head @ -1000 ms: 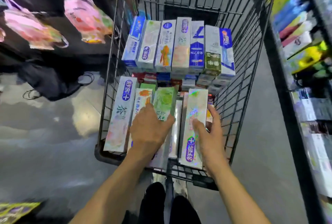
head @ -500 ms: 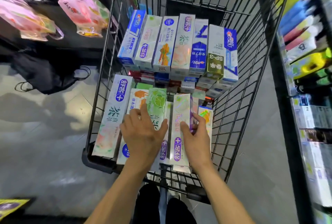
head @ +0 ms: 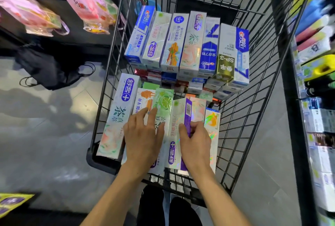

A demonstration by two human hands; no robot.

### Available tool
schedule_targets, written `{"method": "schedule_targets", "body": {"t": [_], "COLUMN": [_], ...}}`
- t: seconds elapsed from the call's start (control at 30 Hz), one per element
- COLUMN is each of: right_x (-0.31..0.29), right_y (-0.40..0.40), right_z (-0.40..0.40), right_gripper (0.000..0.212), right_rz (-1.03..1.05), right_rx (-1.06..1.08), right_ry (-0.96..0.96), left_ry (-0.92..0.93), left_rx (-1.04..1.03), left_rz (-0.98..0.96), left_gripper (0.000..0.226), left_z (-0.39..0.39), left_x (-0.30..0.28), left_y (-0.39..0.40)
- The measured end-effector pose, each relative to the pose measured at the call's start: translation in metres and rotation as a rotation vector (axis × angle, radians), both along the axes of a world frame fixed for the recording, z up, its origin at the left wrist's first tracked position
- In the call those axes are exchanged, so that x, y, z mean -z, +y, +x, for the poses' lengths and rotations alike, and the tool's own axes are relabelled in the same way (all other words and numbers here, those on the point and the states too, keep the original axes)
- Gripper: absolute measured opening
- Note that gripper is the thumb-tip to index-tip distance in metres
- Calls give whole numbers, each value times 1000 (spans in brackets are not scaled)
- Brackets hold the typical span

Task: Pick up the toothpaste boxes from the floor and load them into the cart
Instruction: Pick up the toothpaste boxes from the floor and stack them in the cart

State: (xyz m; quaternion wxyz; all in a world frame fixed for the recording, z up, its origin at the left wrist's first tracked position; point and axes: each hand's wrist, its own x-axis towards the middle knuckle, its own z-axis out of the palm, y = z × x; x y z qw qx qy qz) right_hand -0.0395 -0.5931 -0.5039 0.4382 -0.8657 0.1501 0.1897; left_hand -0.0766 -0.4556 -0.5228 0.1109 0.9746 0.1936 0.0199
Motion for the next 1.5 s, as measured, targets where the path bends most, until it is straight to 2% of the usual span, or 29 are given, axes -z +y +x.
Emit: {"method": "schedule_targets", "body": {"t": [0.23,0.57,0.7,0.87,0.93,1.03,1.13,1.23,1.27,1.4,1.5], "right_x": [3,-5,-8,-23,-35,-62,-105,-156,-172,-220,-240], "right_y": [-2,-4,3,-13,-26,-50,-79,-120,-137,-214,-271], "right_z": [6,-2,-9,-18,-20,-26,-36,-60,-71,-139,-219], "right_gripper": [33,40,22,6,8,18,31,51,54,45,57], "right_rz": [-210,-22,106,55,-3,-114,-266,-450,-498,-646,-711], "right_rx": [-105,-51,-16,-19,-39,-104,-170,-135,-106,114,333], "right_ry": [44,28,13,13,7,-17,-67,-130,-136,-160,-98], "left_ry": [14,-80,-78,81,178,192,136,56,39,-40,-84], "left_rx": [-22,16,32,66,146,321,533,787,875,1223,1482], "left_rz": [4,-1,-5,-60,-100,-55,10,61,76,164,226], "left_gripper": [51,47,46,48,48,46,48,54,58,58,58], "left_z": [-2,-3,-3,1,4,5,15,30,33,27,-2], "left_x": [3,7,5,-10,-22,-50,-84,-131,-147,-201,-234], "left_y": [-1,0,1,7,14,22,11,-31,-51,-151,-240]}}
